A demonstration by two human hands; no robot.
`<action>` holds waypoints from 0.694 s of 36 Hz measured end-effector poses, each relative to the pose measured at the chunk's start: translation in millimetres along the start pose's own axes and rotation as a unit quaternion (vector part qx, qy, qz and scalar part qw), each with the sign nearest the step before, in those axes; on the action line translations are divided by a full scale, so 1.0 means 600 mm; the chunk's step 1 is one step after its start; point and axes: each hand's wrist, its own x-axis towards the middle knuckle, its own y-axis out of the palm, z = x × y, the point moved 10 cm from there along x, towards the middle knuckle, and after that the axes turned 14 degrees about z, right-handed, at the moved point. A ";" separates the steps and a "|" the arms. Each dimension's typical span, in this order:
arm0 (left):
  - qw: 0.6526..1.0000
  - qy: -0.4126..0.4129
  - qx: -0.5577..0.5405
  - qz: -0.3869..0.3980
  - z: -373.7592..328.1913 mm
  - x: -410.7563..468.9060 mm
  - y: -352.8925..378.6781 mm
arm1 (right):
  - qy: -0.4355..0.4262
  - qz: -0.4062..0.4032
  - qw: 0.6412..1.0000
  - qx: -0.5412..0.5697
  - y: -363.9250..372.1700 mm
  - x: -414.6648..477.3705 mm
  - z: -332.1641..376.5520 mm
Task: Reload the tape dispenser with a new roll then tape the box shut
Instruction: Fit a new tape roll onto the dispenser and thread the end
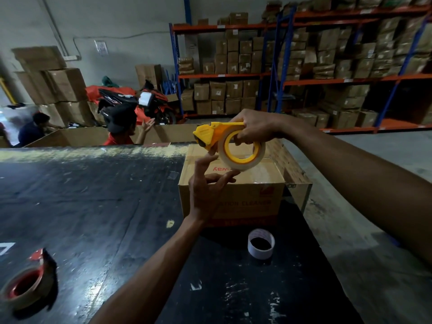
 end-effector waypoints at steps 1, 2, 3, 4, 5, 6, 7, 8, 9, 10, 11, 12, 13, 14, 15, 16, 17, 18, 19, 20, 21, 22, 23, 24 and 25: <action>1.000 0.006 0.005 0.003 -0.001 0.001 -0.002 | 0.001 0.000 1.000 -0.003 -0.001 0.000 0.000; 1.000 0.015 0.013 0.007 -0.004 0.003 -0.003 | 0.003 0.001 1.000 -0.008 -0.002 -0.001 0.000; 0.999 0.025 0.022 0.012 -0.007 0.004 -0.004 | 0.003 0.003 1.000 -0.015 -0.002 -0.001 0.000; 0.999 0.036 0.028 0.017 -0.010 0.005 -0.004 | 0.005 0.004 1.000 -0.019 -0.002 0.000 -0.001; 0.998 0.045 0.030 0.022 -0.013 0.007 -0.004 | 0.007 0.004 1.000 -0.020 -0.003 0.000 -0.003; 0.998 0.051 0.033 0.028 -0.015 0.008 -0.003 | 0.007 0.003 1.000 -0.019 -0.003 0.001 -0.003; 0.997 0.057 0.036 0.032 -0.015 0.009 -0.002 | 0.005 0.002 1.000 -0.018 -0.004 0.001 -0.002; 0.997 0.061 0.040 0.038 -0.017 0.010 0.000 | 0.003 0.002 1.000 -0.019 -0.004 0.000 0.000; 0.996 0.065 0.046 0.044 -0.018 0.010 0.002 | 0.002 0.002 1.000 -0.019 -0.005 0.000 0.002; 0.995 0.067 0.048 0.049 -0.020 0.010 0.004 | 0.001 0.001 1.000 -0.019 -0.006 -0.001 0.003; 0.995 0.069 0.047 0.051 -0.020 0.010 0.004 | 0.000 0.001 1.000 -0.020 -0.006 -0.001 0.006; 0.995 0.068 0.043 0.053 -0.021 0.009 0.003 | 0.002 0.002 1.000 -0.021 -0.006 -0.001 0.007; 0.996 0.067 0.040 0.054 -0.022 0.009 0.003 | 0.004 0.003 1.000 -0.022 -0.006 -0.001 0.008; 0.996 0.066 0.034 0.056 -0.023 0.010 0.002 | 0.004 0.003 1.000 -0.023 -0.006 -0.002 0.008; 0.996 0.066 0.029 0.060 -0.023 0.010 0.003 | 0.004 0.001 1.000 -0.023 -0.006 -0.003 0.008; 0.995 0.067 0.024 0.065 -0.024 0.011 0.003 | 0.003 0.000 1.000 -0.022 -0.006 -0.004 0.008; 0.995 0.070 0.022 0.071 -0.025 0.012 0.004 | 0.003 -0.001 1.000 -0.020 -0.007 -0.006 0.008; 0.994 0.069 0.023 0.076 -0.024 0.013 0.004 | 0.002 -0.001 1.000 -0.018 -0.006 -0.007 0.007; 0.994 0.065 0.024 0.081 -0.022 0.014 0.003 | 0.003 -0.001 1.000 -0.016 -0.005 -0.008 0.008; 0.994 0.061 0.023 0.083 -0.019 0.014 0.001 | 0.004 0.000 1.000 -0.013 -0.005 -0.008 0.007; 0.995 0.057 0.019 0.085 -0.016 0.015 -0.002 | 0.006 0.003 1.000 -0.007 -0.003 -0.008 0.005; 0.995 0.054 0.015 0.088 -0.015 0.015 -0.004 | 0.009 0.007 1.000 0.000 -0.001 -0.009 0.001; 0.994 0.052 0.011 0.093 -0.016 0.015 -0.007 | 0.012 0.012 1.000 0.008 0.002 -0.009 -0.003; 0.994 0.055 0.006 0.098 -0.020 0.014 -0.008 | 0.016 0.017 1.000 0.013 0.005 -0.010 -0.008; 0.993 0.058 0.005 0.101 -0.023 0.014 -0.010 | 0.020 0.022 0.999 0.014 0.007 -0.012 -0.013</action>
